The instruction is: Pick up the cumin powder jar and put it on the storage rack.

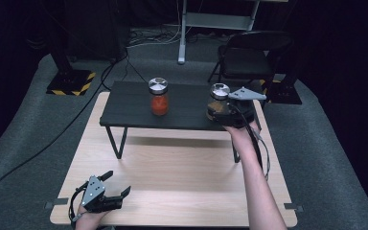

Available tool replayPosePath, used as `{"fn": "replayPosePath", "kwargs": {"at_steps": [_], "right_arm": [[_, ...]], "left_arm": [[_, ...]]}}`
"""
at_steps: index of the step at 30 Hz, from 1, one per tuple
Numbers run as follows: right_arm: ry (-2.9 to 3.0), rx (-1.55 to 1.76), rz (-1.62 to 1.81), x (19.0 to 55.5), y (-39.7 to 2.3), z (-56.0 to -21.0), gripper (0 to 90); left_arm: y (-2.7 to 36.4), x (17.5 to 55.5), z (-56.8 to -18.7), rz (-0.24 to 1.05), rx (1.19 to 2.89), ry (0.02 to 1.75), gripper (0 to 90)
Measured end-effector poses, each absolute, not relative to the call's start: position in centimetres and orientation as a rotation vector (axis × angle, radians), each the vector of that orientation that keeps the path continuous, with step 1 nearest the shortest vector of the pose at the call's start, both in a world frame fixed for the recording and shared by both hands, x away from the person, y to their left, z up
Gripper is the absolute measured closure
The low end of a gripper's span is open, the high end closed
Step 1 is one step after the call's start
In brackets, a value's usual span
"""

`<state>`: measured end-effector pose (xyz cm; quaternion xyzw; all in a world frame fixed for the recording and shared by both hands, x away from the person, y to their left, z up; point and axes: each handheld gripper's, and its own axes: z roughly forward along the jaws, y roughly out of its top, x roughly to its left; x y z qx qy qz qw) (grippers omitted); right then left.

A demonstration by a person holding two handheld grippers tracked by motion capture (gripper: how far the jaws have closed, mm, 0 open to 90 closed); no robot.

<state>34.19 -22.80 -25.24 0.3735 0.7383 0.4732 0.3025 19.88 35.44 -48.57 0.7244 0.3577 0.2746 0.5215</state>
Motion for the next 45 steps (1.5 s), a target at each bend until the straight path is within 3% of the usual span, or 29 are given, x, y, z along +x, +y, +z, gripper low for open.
{"fn": "replayPosePath", "kwargs": {"at_steps": [12, 16, 31, 45], "right_arm": [[1.87, 0.871, 1.363, 27.3, -30.7, -31.3, 8.1], [1.83, 0.87, 1.381, 24.3, -32.5, -35.6, 7.3], [1.803, 0.904, 1.33, 19.0, -33.7, -45.4, 3.8], [1.821, 0.912, 1.28, 17.9, -33.6, -48.0, 3.5]], "left_arm": [[35.2, 19.7, -48.6, 0.674, 1.736, 0.863, 11.5], [35.2, 19.7, -48.6, 0.678, 1.736, 0.863, 11.5], [35.2, 19.7, -48.5, 0.675, 1.738, 0.863, 11.5], [35.1, 19.8, -48.4, 0.675, 1.755, 0.851, 11.5]]}}
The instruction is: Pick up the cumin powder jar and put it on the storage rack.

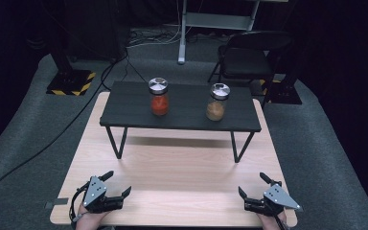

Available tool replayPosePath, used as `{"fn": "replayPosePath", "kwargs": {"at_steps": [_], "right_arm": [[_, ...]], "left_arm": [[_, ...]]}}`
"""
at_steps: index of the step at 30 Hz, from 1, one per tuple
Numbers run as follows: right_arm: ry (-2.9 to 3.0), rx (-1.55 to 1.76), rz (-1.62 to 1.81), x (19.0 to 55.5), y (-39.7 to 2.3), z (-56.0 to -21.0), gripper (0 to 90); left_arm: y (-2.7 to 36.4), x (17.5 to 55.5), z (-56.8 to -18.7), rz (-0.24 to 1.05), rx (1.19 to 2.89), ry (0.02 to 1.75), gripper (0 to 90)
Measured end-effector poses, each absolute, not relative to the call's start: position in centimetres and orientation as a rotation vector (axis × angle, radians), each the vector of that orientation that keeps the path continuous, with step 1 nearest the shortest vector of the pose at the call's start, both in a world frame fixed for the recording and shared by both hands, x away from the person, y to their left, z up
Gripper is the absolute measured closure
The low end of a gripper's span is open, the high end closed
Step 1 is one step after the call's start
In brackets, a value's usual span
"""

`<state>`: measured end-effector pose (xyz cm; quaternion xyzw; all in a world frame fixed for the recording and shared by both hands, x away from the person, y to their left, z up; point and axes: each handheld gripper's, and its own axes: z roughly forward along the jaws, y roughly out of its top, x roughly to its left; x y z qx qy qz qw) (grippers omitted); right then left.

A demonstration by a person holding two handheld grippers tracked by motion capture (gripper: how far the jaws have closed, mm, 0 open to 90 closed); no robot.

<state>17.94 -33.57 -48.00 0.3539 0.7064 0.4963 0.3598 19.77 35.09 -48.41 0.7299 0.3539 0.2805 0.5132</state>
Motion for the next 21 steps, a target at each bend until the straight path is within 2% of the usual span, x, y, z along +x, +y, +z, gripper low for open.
{"fn": "replayPosePath", "kwargs": {"at_steps": [21], "right_arm": [[1.824, 0.98, 1.287, 18.27, -33.69, -48.54, 4.3]], "left_arm": [[34.92, 19.66, -48.41, 0.685, 1.759, 0.848, 11.6]]}}
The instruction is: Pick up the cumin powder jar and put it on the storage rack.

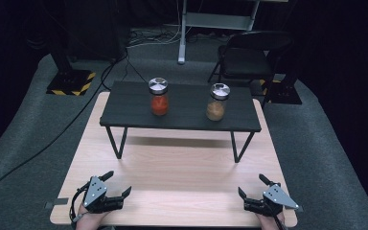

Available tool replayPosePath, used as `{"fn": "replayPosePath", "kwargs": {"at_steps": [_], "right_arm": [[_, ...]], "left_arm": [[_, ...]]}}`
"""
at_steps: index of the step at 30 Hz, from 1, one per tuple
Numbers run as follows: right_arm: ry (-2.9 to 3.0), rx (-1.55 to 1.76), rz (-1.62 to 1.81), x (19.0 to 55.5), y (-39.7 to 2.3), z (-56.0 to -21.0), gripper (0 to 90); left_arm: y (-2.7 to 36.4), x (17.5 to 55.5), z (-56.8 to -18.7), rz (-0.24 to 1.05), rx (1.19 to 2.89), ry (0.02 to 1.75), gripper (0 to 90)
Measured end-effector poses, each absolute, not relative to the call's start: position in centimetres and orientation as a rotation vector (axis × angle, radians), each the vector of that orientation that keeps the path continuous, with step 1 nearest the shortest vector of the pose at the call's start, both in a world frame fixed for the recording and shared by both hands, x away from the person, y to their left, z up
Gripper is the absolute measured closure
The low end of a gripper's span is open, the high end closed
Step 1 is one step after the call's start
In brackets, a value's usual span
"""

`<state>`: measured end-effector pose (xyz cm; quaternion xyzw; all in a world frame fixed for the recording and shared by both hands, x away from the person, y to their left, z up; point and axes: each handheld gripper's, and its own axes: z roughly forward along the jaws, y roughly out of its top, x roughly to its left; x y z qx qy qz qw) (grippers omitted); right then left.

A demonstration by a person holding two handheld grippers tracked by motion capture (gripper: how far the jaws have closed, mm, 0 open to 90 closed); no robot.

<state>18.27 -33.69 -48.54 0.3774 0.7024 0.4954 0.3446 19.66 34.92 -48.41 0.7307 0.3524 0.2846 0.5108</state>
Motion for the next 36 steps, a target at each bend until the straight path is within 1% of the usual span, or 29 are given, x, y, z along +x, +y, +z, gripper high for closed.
{"fn": "replayPosePath", "kwargs": {"at_steps": [36], "right_arm": [[1.817, 0.986, 1.274, 17.99, -33.34, -48.52, 3.5]], "left_arm": [[34.84, 20.09, -48.24, 0.671, 1.77, 0.847, 11.6]]}}
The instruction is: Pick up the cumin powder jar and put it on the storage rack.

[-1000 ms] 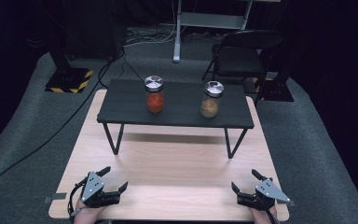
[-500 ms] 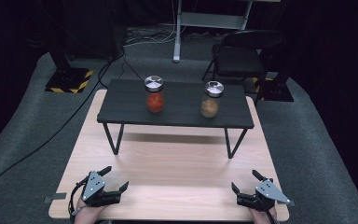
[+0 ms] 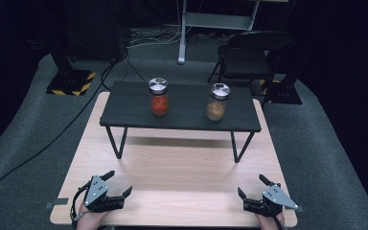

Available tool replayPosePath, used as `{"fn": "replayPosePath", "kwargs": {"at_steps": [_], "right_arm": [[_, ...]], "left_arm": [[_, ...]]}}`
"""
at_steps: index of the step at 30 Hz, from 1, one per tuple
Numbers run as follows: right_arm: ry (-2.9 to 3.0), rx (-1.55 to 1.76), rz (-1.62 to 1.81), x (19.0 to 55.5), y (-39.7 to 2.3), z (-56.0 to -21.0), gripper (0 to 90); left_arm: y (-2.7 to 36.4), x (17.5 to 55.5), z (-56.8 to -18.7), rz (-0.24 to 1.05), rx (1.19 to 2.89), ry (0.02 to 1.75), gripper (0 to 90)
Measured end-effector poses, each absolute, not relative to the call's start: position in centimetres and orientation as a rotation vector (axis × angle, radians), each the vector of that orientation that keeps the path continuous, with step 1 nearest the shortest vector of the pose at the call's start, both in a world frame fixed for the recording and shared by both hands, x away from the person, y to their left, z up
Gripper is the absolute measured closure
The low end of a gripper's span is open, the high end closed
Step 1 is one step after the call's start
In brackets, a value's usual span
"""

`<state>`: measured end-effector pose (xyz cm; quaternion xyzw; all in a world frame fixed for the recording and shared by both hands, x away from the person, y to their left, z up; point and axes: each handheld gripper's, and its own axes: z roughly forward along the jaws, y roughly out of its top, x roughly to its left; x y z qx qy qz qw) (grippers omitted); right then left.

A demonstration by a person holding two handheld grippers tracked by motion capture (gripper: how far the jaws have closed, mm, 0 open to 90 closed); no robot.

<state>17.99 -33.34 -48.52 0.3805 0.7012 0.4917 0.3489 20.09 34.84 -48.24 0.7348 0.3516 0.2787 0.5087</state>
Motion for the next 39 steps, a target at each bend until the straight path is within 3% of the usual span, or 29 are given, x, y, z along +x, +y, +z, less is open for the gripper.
{"fn": "replayPosePath", "kwargs": {"at_steps": [39], "right_arm": [[1.824, 0.989, 1.281, 17.98, -33.45, -48.47, 3.9]], "left_arm": [[34.79, 20.22, -48.26, 0.669, 1.77, 0.843, 11.6]]}}
